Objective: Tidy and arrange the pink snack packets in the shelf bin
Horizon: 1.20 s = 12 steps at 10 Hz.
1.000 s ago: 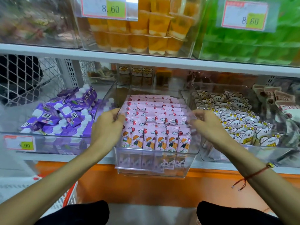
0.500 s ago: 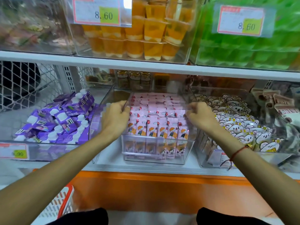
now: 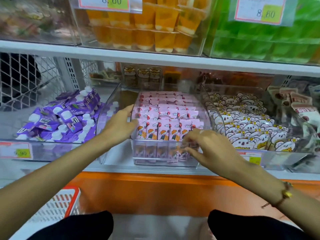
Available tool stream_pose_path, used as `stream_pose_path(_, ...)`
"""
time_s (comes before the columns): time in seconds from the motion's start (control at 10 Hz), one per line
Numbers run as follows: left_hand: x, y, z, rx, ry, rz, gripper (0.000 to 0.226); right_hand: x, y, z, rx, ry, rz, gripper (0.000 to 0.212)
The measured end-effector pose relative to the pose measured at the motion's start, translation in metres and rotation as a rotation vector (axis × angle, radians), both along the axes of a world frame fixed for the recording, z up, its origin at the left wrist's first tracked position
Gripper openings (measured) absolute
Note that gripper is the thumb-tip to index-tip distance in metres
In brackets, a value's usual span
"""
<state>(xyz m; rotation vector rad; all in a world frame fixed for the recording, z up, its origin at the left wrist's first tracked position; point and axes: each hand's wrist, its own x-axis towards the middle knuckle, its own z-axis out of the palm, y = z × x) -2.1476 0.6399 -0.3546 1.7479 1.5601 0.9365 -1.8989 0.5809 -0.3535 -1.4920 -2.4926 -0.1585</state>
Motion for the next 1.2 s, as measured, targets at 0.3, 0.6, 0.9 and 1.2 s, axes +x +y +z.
stream_pose_path(0.3,0.006,-0.009,-0.009,0.05,-0.077,0.01,0.046,0.003,0.006,-0.018,-0.005,0.065,0.039,0.012)
stream_pose_path(0.6,0.0,-0.012,-0.013,0.116,0.114,0.104,0.054,0.004,-0.004,-0.017,-0.014,0.019,0.035,0.02)
stream_pose_path(0.9,0.072,0.012,0.018,0.3,0.813,-0.386,0.049,0.03,0.016,0.01,0.12,0.147,-0.288,0.034)
stream_pose_path(1.2,0.077,0.023,0.017,0.244,0.804,-0.363,0.058,0.013,0.033,0.021,0.044,0.068,-0.35,0.029)
